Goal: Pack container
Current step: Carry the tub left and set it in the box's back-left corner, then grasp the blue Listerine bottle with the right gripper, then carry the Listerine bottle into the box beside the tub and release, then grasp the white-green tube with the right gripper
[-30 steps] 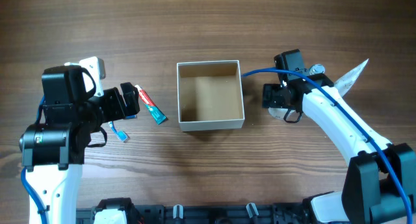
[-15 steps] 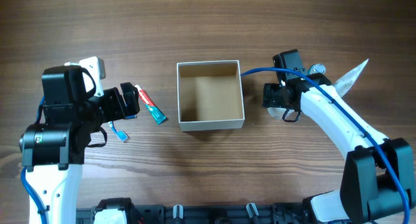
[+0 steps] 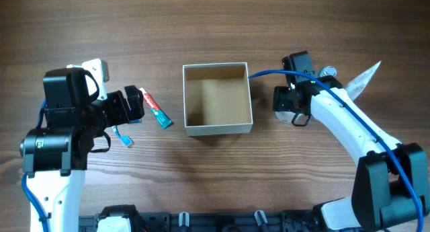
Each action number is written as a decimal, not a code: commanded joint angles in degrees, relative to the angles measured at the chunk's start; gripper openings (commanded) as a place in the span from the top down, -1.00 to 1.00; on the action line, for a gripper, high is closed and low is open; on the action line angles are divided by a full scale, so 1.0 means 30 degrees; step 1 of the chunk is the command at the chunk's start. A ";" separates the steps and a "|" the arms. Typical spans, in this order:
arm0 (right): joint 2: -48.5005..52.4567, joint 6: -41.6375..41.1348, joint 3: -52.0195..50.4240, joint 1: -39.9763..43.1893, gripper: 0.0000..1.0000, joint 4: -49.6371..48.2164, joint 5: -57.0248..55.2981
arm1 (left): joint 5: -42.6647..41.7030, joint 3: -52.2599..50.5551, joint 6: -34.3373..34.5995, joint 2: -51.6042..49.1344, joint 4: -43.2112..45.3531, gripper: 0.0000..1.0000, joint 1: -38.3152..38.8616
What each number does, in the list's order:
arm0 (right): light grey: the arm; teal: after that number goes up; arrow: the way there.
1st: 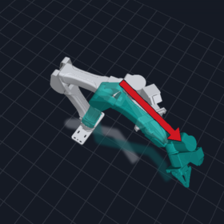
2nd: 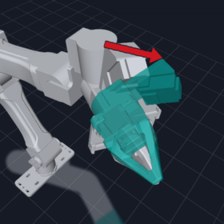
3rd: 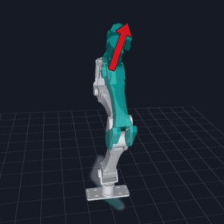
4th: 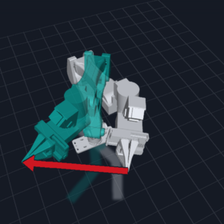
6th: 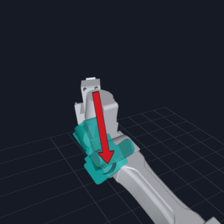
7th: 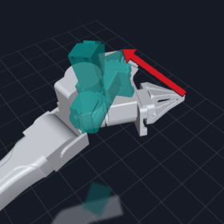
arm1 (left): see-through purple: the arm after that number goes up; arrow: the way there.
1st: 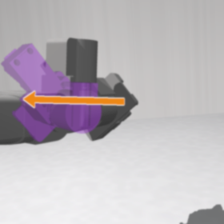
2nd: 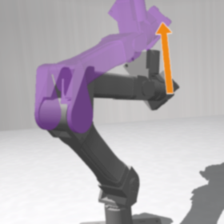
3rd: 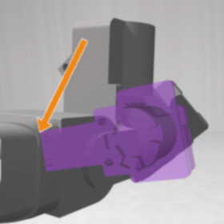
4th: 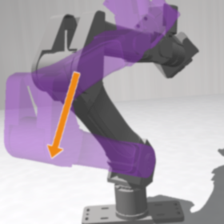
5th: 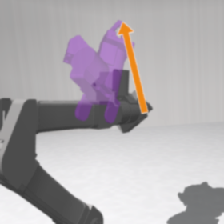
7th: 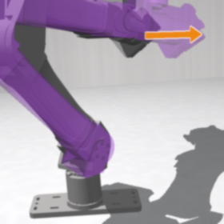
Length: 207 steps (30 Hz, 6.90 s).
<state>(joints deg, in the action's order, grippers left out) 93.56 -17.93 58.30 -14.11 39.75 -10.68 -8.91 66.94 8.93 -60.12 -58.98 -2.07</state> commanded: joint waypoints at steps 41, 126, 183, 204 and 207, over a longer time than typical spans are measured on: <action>0.6499 0.0991 1.1030 -0.8939 0.92 -0.0430 0.0860 | 0.2142 0.0379 0.1253 0.0015 -0.0874 -1.00 0.0102; 0.4211 -0.2441 1.0273 0.4051 0.04 0.8918 0.1049 | 0.2142 0.0379 0.1239 0.0015 -0.1231 -1.00 0.0102; 0.6462 -0.0874 1.5402 -0.6441 -0.46 0.6819 0.3038 | 0.2149 0.0372 0.1173 0.0015 -0.1231 -0.99 0.0102; -0.0969 -0.3089 1.5424 -0.1763 -0.99 0.9165 -0.1515 | 0.2142 0.0379 0.1173 0.0015 -0.1246 -0.99 0.0102; -0.1268 -0.5537 1.5402 0.2222 -1.00 1.1701 -0.1406 | 0.2142 0.0379 0.1180 0.0015 -0.1224 -0.99 0.0102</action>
<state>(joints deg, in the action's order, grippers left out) 89.30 -26.30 104.62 -15.55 70.76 -12.51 -2.85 66.94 11.92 -60.12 -62.76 -2.02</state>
